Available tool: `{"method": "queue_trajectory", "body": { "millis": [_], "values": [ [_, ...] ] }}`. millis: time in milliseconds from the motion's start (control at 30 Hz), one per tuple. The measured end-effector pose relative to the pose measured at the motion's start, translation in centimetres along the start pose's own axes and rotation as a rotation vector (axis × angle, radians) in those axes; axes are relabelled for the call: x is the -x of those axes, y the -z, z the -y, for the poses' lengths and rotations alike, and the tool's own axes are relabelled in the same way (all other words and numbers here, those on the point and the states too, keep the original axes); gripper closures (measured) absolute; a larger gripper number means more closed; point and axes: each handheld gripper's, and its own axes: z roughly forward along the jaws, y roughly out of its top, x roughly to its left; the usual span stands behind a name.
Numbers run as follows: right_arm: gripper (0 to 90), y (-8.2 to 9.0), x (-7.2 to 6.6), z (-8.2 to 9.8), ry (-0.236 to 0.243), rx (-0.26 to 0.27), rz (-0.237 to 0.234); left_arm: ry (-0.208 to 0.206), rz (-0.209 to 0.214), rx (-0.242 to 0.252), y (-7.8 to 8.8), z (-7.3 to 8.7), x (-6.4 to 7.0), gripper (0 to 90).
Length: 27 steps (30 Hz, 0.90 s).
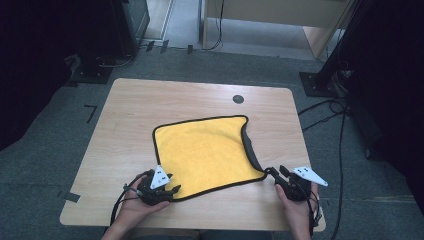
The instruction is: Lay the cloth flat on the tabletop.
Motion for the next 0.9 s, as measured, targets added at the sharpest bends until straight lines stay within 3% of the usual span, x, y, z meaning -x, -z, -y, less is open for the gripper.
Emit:
{"method": "queue_trajectory", "body": {
  "millis": [133, 200, 233, 300, 433, 567, 900],
  "values": [
    [53.9, -0.4, 0.3, 0.2, -0.004, -0.016, 0.009, -0.016, 0.013, 0.004, -0.1, 0.2, 0.1, 49.0],
    [52.9, -0.6, 0.4, 0.4, -0.004, -0.030, 0.006, -0.022, 0.032, 0.014, 0.0, 0.3, -0.1, 60.6],
    [52.9, -0.7, 0.4, 0.4, 0.004, -0.030, 0.007, -0.039, 0.032, 0.017, 0.0, 0.4, -0.2, 60.6],
    [53.3, -1.0, 0.2, 0.5, 0.014, -0.035, 0.008, -0.087, -0.014, 0.017, 0.1, 0.5, -0.1, 84.7],
    [55.0, -1.2, 0.1, 0.5, 0.026, -0.044, -0.002, -0.057, 0.016, 0.018, 0.3, 0.7, -0.9, 87.5],
    [54.9, -1.1, -0.3, 0.6, 0.044, -0.051, 0.000, 0.002, 0.019, 0.015, 1.1, 1.6, -3.1, 87.9],
    [54.9, -0.9, -0.4, 0.6, 0.046, -0.048, 0.006, 0.047, 0.026, -0.014, 3.1, 3.5, -6.6, 88.3]
  ]
}}
